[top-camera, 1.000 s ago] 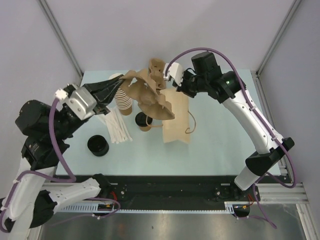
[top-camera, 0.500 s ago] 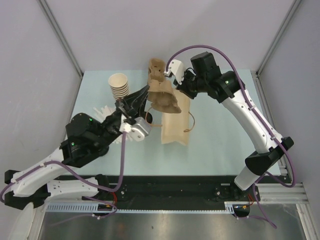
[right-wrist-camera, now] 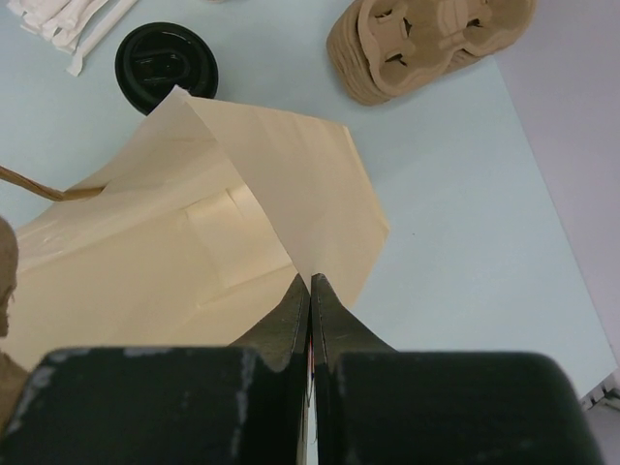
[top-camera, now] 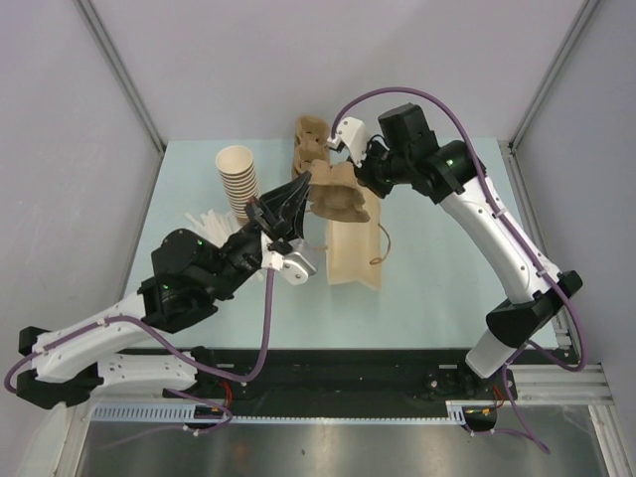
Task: Pack the takeout coffee
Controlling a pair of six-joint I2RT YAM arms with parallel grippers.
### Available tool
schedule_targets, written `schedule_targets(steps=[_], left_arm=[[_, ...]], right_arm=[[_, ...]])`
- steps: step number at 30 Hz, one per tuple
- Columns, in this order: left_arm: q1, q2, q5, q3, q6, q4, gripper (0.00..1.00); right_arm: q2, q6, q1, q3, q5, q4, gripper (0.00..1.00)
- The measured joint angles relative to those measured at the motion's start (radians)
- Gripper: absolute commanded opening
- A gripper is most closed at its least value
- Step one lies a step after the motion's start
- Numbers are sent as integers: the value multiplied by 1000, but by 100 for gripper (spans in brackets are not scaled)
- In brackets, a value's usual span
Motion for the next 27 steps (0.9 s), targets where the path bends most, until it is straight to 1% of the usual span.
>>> schedule_targets(steps=[12, 22, 27], left_arm=[[-10, 29, -17, -47, -24, 21, 0], [-10, 49, -62, -157, -121, 11, 0], [15, 76, -57, -168, -191, -18, 0]], right_arm=[[37, 42, -9, 39, 3, -20, 0], [38, 55, -29, 42, -16, -24, 0], [38, 55, -30, 41, -26, -26, 0]])
